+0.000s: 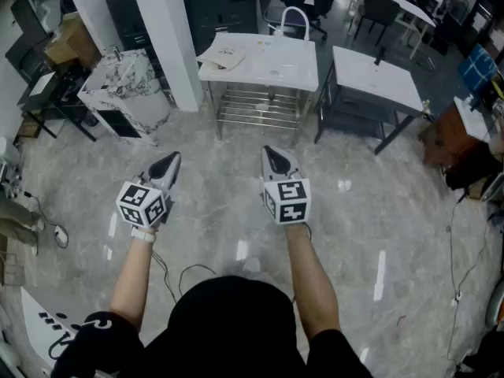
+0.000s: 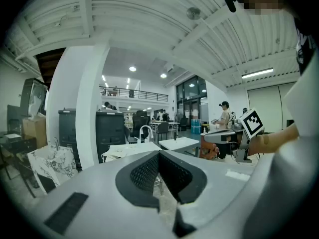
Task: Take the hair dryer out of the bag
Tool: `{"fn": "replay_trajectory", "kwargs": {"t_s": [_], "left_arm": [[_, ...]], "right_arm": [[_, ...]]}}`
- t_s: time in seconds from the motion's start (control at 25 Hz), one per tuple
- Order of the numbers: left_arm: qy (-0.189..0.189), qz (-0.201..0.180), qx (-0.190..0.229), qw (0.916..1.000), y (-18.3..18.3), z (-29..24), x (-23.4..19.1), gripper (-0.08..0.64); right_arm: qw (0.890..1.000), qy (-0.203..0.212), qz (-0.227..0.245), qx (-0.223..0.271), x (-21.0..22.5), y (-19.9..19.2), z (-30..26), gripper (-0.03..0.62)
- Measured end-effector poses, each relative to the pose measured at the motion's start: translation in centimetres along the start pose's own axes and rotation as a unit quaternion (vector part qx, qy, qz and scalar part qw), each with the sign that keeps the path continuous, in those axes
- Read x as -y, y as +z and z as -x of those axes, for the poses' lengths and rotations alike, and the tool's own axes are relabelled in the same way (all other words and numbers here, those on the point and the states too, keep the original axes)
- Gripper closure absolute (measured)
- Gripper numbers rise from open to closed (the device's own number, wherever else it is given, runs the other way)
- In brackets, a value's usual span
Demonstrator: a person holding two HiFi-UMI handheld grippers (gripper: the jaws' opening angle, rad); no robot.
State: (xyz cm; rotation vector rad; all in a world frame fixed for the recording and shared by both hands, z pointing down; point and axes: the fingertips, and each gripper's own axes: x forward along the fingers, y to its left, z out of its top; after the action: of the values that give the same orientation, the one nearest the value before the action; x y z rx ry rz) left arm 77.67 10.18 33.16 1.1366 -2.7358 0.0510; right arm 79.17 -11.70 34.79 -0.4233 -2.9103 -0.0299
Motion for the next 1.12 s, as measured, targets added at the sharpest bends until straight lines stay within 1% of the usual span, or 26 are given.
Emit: {"fn": "replay_trajectory", "kwargs": {"t_s": [0.44,0.68,0.88,1.12], "left_arm": [[0.009,0.007,-0.002,0.9999,-0.5,-1.7,-0.3,0.561],[0.014,0.01,-0.001,0.9998,-0.5,-2.7,-1.8,0.561],[0.016,0.014,0.002,0.9998,-1.0,-4.6,-4.8,0.561],[0.018,0.021,0.006,0.9996,-0.6,-8.6,-11.2,0.561]], "right_arm": [[1.0,0.011,-0.005,-0.01,1.4,-0.7,-1.8,0.601],[1.0,0.018,-0.003,-0.017,1.7,-0.9,-3.7,0.601],[0.999,0.023,0.006,-0.028,1.8,-1.2,-7.1,0.601],[0.999,0.024,0.018,-0.036,2.7,-0.1,-14.0,0.601]]}}
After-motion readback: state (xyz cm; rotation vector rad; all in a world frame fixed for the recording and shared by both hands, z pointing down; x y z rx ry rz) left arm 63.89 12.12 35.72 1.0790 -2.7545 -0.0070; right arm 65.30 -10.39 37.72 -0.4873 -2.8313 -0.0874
